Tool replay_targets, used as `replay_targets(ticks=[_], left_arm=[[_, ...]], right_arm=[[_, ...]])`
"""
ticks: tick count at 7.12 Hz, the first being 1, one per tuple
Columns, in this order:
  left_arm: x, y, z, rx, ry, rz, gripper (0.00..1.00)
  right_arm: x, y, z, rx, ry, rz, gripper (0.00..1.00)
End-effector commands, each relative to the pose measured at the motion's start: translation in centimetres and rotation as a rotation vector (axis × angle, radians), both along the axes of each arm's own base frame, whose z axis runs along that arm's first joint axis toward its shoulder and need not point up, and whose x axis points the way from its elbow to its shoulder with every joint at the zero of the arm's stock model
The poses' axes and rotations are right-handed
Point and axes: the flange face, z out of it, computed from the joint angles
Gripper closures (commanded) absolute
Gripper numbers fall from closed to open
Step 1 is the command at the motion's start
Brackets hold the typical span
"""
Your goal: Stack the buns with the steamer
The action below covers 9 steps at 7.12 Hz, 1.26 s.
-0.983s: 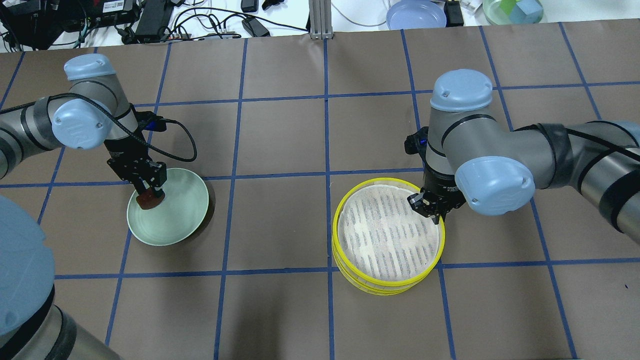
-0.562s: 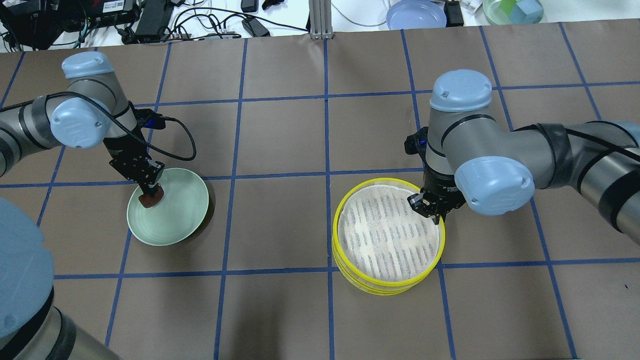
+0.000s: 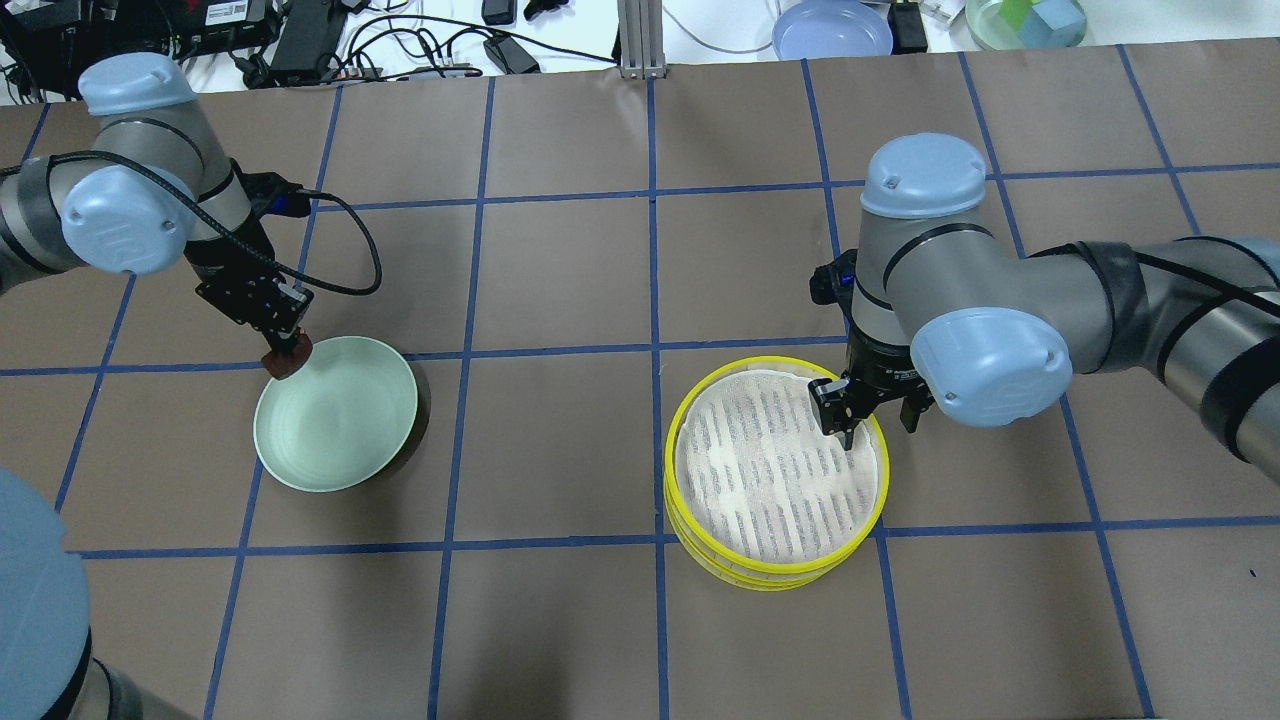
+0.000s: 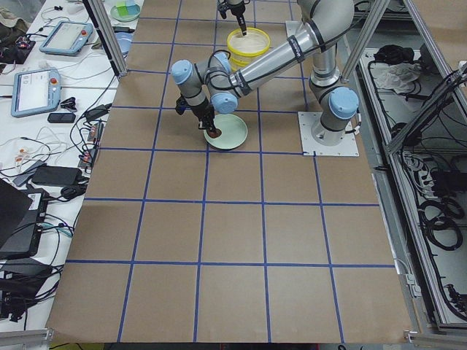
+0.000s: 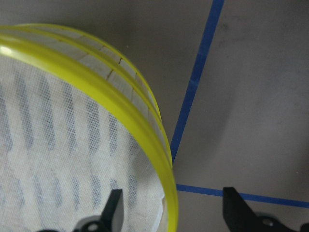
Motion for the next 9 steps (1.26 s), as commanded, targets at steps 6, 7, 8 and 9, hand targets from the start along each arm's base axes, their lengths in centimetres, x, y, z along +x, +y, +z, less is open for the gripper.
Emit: replay_targets(ticks=[6,7,8,9], left_arm=[[-19.3,1.9,10.3,-0.208,0.075,0.233,1.00],[-23.2,3.3,11.3,-0.212,0.130,0.267,1.00],[-27.3,4.9,12.0,-0.205,0.197,0.258,1.00],[-30.5,6.2,12.1,-0.174,0.254,0.281,1.00]], right_arm=[[-5.4,-6.4,28.3,-0.333,-0.017,-0.244,0.00],[-5.9,-6.3,28.6,-0.348,-0.012,-0.351,0.00],[-5.8,-6.2,28.1,-0.339,-0.010,-0.378,0.00],[-5.8,-6.2,28.1,-0.339,-0.008,-0.378,0.00]])
